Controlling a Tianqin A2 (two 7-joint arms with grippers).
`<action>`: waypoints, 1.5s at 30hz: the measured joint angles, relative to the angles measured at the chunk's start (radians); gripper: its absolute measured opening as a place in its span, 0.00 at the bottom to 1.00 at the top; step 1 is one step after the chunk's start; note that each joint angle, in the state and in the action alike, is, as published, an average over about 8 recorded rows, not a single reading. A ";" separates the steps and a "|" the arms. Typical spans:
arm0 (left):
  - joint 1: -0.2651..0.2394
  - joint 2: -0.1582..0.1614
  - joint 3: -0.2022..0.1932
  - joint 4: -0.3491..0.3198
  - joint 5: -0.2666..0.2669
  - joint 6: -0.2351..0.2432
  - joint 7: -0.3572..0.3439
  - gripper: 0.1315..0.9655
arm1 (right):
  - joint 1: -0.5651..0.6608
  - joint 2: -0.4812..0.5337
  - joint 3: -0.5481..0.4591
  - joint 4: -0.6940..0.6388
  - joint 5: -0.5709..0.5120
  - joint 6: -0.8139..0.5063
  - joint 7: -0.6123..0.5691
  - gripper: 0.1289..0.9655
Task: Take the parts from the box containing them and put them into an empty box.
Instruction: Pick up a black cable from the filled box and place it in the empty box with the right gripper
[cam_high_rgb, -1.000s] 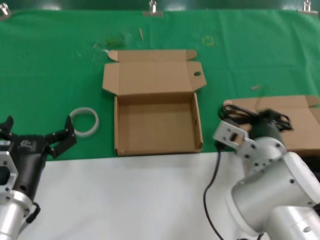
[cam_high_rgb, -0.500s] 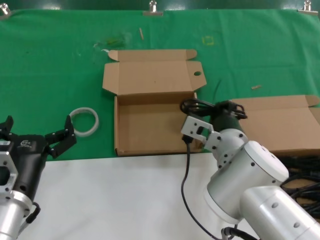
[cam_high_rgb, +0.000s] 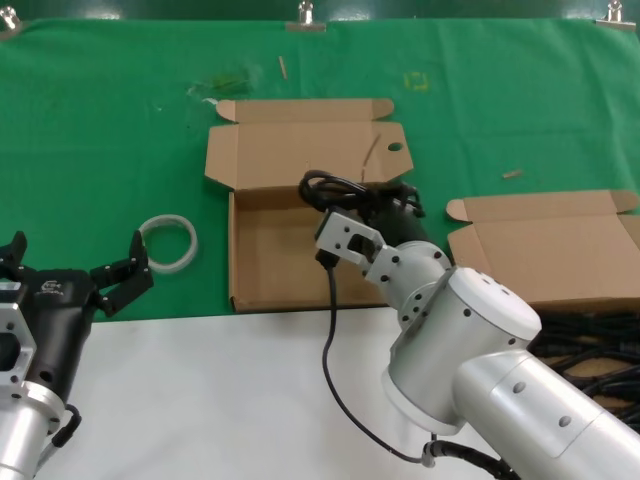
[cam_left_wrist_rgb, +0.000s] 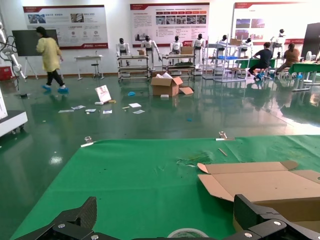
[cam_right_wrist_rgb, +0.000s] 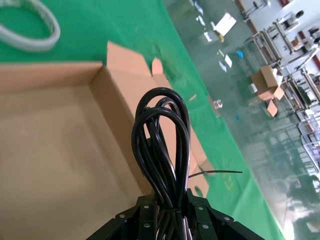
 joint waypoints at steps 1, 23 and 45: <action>0.000 0.000 0.000 0.000 0.000 0.000 0.000 1.00 | 0.005 0.000 -0.009 -0.004 0.001 -0.007 0.013 0.13; 0.000 0.000 0.000 0.000 0.000 0.000 0.000 1.00 | 0.045 0.000 -0.112 -0.038 0.003 -0.073 0.207 0.13; 0.000 0.000 0.000 0.000 0.000 0.000 0.000 1.00 | -0.014 0.000 -0.109 0.060 0.003 -0.040 0.275 0.13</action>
